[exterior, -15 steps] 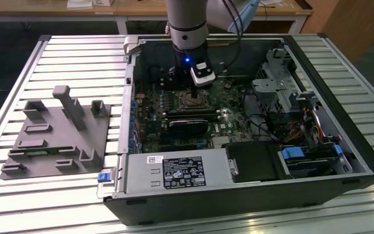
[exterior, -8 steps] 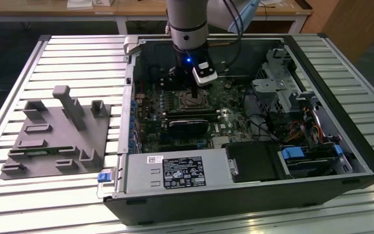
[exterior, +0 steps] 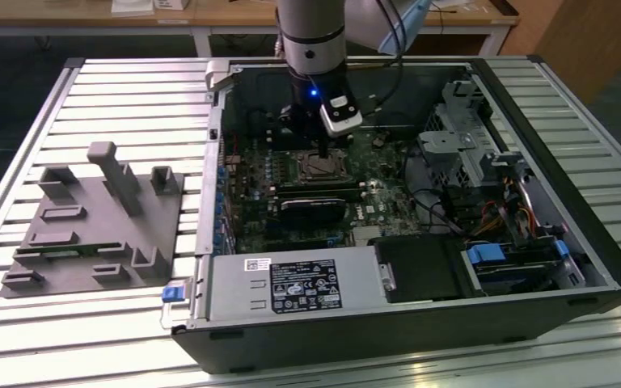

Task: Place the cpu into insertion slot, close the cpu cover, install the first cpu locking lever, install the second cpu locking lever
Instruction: 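Install the first cpu locking lever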

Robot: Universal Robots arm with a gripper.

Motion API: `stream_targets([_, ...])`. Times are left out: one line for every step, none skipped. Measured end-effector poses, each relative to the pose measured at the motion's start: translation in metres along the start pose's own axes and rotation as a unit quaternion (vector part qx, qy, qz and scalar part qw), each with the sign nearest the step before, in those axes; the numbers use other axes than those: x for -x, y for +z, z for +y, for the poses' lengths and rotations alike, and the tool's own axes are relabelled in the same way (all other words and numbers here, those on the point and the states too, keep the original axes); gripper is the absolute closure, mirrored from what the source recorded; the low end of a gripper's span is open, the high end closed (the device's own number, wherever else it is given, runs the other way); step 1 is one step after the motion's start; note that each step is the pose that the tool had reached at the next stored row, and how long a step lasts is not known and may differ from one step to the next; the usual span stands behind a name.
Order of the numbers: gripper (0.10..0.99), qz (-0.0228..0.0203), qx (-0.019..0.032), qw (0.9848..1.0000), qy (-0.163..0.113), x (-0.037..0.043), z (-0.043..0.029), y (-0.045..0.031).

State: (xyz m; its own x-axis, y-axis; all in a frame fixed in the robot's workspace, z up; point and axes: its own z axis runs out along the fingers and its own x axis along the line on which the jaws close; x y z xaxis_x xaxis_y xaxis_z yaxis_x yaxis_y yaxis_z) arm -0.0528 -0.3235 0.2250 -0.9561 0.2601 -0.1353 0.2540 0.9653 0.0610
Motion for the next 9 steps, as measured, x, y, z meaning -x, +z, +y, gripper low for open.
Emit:
stream_targets([0.980, 0.0000, 0.0000, 1.0000, 0.000, 0.0003, 0.0001, -0.0020])
stream_targets([0.980, 0.0000, 0.0000, 1.0000, 0.000, 0.0005, 0.0002, -0.0038])
stream_targets([0.980, 0.0000, 0.0000, 1.0000, 0.000, 0.0007, 0.0003, -0.0051])
stream_targets([0.980, 0.0000, 0.0000, 1.0000, 0.000, 0.0007, 0.0003, -0.0052])
stream_targets([0.980, -0.0001, 0.0001, 1.0000, 0.000, 0.0007, 0.0003, -0.0051])
stream_targets([0.980, 0.0000, 0.0001, 1.0000, 0.000, 0.0007, 0.0003, -0.0051])
stream_targets([0.980, 0.0000, 0.0001, 1.0000, 0.000, 0.0007, 0.0003, -0.0052])
stream_targets([0.980, 0.0000, 0.0001, 1.0000, 0.000, 0.0007, 0.0003, -0.0052])
stream_targets([0.980, 0.0000, 0.0001, 1.0000, 0.000, 0.0007, 0.0003, -0.0053])
